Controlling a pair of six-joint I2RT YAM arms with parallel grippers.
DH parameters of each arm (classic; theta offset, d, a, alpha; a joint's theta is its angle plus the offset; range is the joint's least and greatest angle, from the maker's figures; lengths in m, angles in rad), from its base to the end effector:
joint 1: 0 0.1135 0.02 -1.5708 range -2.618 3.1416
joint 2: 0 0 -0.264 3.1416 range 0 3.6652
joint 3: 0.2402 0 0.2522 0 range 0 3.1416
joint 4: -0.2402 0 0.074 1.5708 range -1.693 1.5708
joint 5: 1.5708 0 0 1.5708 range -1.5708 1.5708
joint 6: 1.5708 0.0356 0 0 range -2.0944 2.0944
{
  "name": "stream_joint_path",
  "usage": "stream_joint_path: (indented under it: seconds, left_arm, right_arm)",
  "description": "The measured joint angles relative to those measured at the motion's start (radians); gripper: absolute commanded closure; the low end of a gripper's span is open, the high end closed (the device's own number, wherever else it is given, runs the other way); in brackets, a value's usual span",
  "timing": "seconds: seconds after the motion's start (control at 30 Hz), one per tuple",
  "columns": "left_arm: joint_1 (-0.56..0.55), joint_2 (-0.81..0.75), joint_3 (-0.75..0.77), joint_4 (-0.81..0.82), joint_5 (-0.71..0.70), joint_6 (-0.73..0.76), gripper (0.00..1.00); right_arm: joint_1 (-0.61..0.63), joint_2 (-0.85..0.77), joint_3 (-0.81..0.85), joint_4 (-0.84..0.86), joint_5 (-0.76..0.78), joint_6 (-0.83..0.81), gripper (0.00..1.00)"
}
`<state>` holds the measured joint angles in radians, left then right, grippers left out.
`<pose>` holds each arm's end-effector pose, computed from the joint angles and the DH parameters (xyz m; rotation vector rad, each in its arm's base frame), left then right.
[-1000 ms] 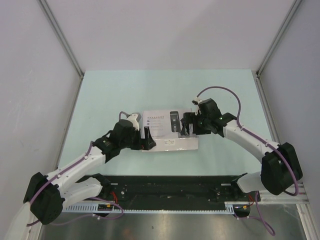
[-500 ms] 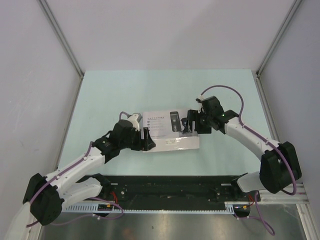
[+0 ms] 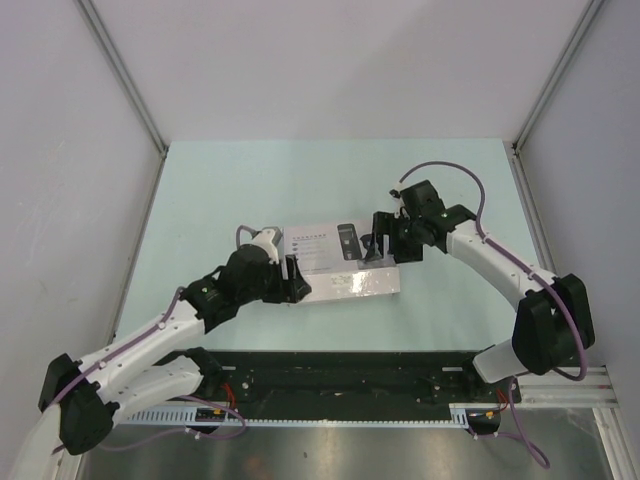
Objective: Sort the hair-cutting tools
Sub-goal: Close the storage box at the center of the board.
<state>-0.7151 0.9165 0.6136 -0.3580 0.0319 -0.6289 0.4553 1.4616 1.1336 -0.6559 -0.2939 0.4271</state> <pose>0.1484 -0.1304 0.2399 0.1193 2.3406 -0.7430 0.2670 0.1422 0.2638 -0.1558 2.6467 0.6963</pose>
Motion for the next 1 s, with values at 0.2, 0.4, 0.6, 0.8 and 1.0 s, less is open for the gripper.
stream_joint_path:
  seconds: [0.2, 0.4, 0.6, 0.8, 1.0]
  left_arm:
    - [-0.077, 0.033, 0.005, -0.032, -0.086, 0.009, 0.22]
    - [-0.130, 0.045, 0.006, -0.039, -0.109, 0.032, 0.21]
    - [-0.158, 0.018, 0.005, -0.036, -0.119, 0.047, 0.30]
    - [-0.169, 0.016, 0.005, -0.039, -0.117, 0.059, 0.34]
    - [-0.195, 0.044, 0.005, -0.044, -0.119, 0.061, 0.37]
  right_arm:
    - [0.053, -0.047, -0.053, 0.015, 0.055, -0.017, 0.14]
    - [0.085, -0.167, -0.133, 0.032, 0.085, -0.044, 0.09]
    - [0.090, -0.272, -0.233, 0.063, 0.102, -0.045, 0.13]
    - [0.087, -0.318, -0.272, 0.068, 0.103, -0.039, 0.17]
    - [0.050, -0.315, -0.272, 0.069, 0.080, -0.039, 0.19]
